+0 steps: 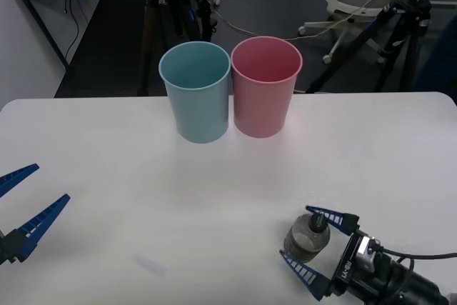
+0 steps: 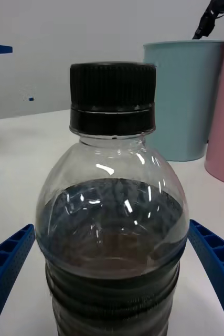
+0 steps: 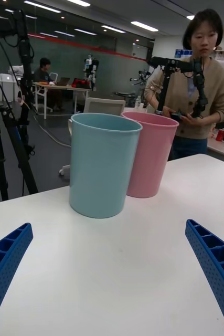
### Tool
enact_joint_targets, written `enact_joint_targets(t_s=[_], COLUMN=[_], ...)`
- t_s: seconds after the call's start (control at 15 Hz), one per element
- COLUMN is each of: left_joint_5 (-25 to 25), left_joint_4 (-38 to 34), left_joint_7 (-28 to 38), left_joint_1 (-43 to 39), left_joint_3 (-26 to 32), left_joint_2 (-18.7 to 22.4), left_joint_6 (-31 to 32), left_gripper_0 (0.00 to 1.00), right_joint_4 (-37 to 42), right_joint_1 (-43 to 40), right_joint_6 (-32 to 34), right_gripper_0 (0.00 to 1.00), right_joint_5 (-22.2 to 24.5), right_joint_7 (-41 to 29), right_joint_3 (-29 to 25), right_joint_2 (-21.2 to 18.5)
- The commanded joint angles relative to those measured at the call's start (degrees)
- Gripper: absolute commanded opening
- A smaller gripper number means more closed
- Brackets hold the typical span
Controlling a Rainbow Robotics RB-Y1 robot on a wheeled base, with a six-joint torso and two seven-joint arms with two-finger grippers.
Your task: Grasp the object on the table and drop it into the matching bin: aluminum can to the light blue bin, PET bottle to the pink bin.
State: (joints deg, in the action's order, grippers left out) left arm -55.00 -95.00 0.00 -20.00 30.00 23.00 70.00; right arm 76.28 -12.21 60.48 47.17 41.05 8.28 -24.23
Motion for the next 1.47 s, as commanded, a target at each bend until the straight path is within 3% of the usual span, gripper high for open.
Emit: enact_joint_targets(t_s=[0.07, 0.27, 0.33, 0.4, 0.47, 0.53, 0.8, 1.27, 1.47], left_joint_5=[0.0, 0.0, 0.0, 0.0, 0.0, 0.0, 0.0, 0.0, 0.0], left_joint_4=[0.0, 0.0, 0.0, 0.0, 0.0, 0.0, 0.0, 0.0, 0.0], left_joint_7=[0.0, 0.0, 0.0, 0.0, 0.0, 0.0, 0.0, 0.0, 0.0], left_joint_1=[0.0, 0.0, 0.0, 0.0, 0.0, 0.0, 0.0, 0.0, 0.0], left_joint_3=[0.0, 0.0, 0.0, 0.0, 0.0, 0.0, 0.0, 0.0, 0.0], left_joint_2=[0.0, 0.0, 0.0, 0.0, 0.0, 0.0, 0.0, 0.0, 0.0], left_joint_6=[0.0, 0.0, 0.0, 0.0, 0.0, 0.0, 0.0, 0.0, 0.0], left_gripper_0=[1.0, 1.0, 1.0, 1.0, 1.0, 1.0, 1.0, 1.0, 1.0], right_joint_4=[0.0, 0.0, 0.0, 0.1, 0.1, 0.0, 0.1, 4.3, 10.9], right_joint_1=[0.3, 0.7, 0.7, 0.7, 0.7, 0.6, 0.3, -4.8, -10.6], right_joint_6=[-0.8, -0.7, -0.5, -0.4, -0.1, 0.2, 1.4, 1.4, -2.3], right_gripper_0=[1.0, 1.0, 0.89, 0.66, 0.28, 0.15, 0.0, 0.0, 0.0], right_joint_5=[0.0, 0.0, 0.0, 0.0, 0.0, 0.0, -0.1, -2.7, -7.6], right_joint_7=[0.0, 0.0, 0.1, 0.1, 0.1, 0.0, 0.3, -0.4, -0.9], right_joint_3=[0.2, 0.6, 0.7, 0.7, 0.7, 0.6, 0.0, -2.4, -3.2], right_joint_2=[0.5, 0.5, 0.5, 0.5, 0.5, 0.5, 0.5, -2.4, -6.3])
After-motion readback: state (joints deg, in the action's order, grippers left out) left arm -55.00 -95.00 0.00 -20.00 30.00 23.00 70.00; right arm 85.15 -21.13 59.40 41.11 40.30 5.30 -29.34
